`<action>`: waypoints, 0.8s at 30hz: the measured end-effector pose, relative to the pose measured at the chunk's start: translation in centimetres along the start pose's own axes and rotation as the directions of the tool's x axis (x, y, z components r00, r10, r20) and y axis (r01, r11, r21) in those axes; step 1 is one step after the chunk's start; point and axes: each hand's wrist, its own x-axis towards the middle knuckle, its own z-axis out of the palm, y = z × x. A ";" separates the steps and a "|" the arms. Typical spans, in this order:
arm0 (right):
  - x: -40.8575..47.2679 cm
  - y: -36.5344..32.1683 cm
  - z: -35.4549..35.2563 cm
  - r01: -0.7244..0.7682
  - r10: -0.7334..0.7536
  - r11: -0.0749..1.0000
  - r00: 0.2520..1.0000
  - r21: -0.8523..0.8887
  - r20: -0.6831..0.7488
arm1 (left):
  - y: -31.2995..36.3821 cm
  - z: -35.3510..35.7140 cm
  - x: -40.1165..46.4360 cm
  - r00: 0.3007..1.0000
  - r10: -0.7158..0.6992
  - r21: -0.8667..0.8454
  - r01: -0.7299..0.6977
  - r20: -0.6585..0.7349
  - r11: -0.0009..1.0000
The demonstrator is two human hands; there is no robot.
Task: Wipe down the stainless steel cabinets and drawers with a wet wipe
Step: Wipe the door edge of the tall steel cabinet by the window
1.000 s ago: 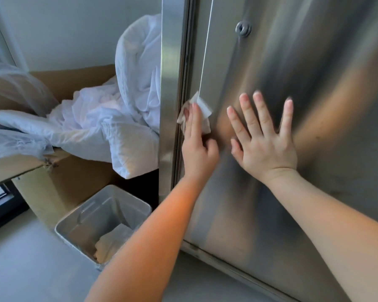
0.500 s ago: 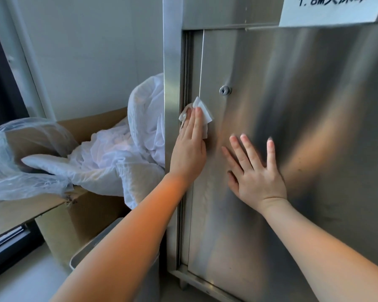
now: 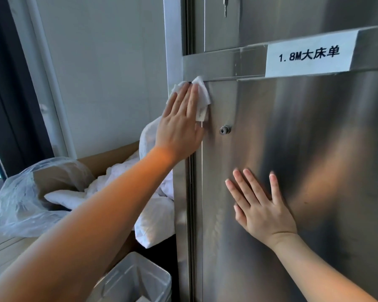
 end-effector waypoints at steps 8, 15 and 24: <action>0.0 0.0 0.0 0.005 -0.005 1.000 1.000 -0.006 -0.007 | -2.0 0.0 -1.9 0.975 0.140 0.331 -0.192 0.174 0.924; -0.1 0.0 -0.2 0.008 -0.008 1.000 1.000 -0.006 -0.029 | -1.7 1.7 -4.9 0.957 0.197 0.358 -0.263 0.212 0.896; -0.2 -0.1 -0.1 -0.001 0.001 1.000 0.999 -0.015 -0.050 | -1.9 1.4 -5.8 0.922 0.214 0.453 -0.348 0.321 0.821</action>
